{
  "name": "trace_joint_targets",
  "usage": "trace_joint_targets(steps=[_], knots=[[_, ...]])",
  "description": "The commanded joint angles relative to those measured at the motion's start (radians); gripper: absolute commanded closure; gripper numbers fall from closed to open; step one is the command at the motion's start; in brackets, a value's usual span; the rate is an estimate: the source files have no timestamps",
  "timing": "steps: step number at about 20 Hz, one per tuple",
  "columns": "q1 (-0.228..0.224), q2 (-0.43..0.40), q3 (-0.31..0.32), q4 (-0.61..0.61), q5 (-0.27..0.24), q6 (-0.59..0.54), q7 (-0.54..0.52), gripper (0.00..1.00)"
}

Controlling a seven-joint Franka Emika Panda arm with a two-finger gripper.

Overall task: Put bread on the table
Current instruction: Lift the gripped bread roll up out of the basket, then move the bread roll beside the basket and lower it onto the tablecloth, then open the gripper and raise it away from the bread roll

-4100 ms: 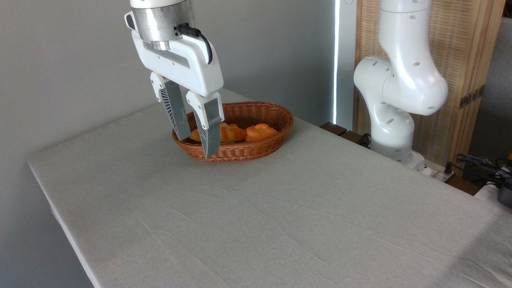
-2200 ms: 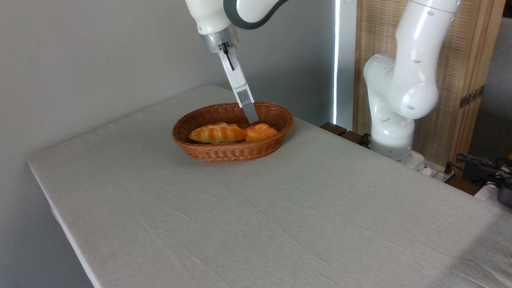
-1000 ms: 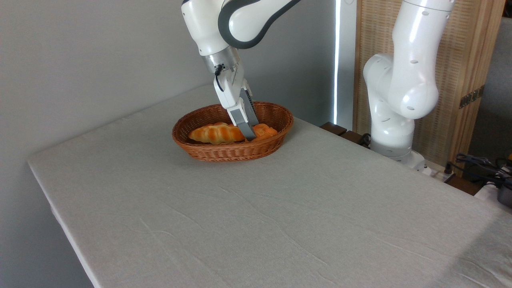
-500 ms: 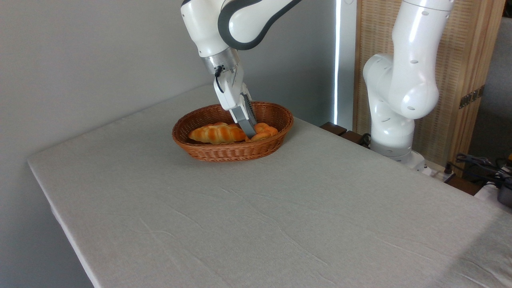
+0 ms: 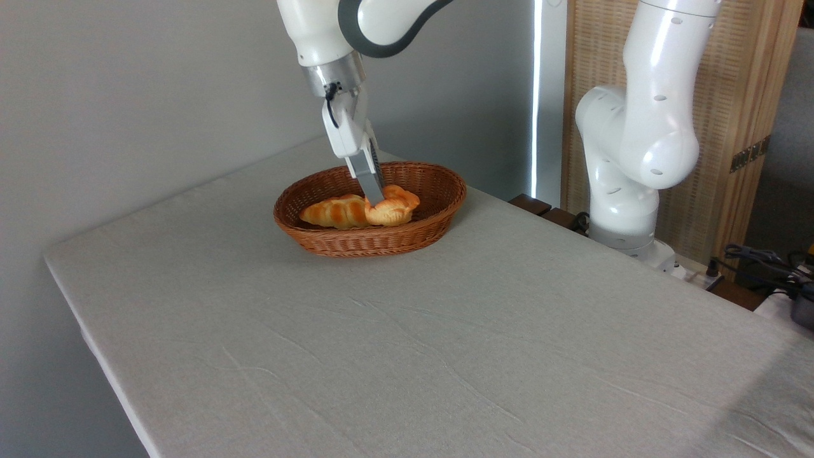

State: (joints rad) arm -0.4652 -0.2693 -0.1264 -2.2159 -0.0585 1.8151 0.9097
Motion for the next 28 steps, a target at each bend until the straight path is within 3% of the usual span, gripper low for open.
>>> trace_joint_targets(steps=[1, 5, 9, 13, 14, 15, 17, 18, 28], knots=[[0.005, 0.002, 0.049, 0.064, -0.058, -0.023, 0.009, 0.88], [0.005, 0.01, 0.163, 0.113, -0.055, 0.006, 0.026, 0.88], [0.007, 0.117, 0.316, 0.153, -0.038, 0.255, 0.075, 0.88], [0.007, 0.257, 0.363, 0.159, -0.044, 0.487, 0.066, 0.83], [0.007, 0.28, 0.363, 0.159, -0.049, 0.513, 0.063, 0.65], [0.007, 0.295, 0.363, 0.159, -0.056, 0.535, 0.063, 0.31], [0.007, 0.308, 0.363, 0.159, -0.07, 0.546, 0.063, 0.18], [0.007, 0.308, 0.363, 0.157, -0.07, 0.543, 0.063, 0.02], [0.007, 0.303, 0.363, 0.157, -0.087, 0.538, 0.063, 0.0]])
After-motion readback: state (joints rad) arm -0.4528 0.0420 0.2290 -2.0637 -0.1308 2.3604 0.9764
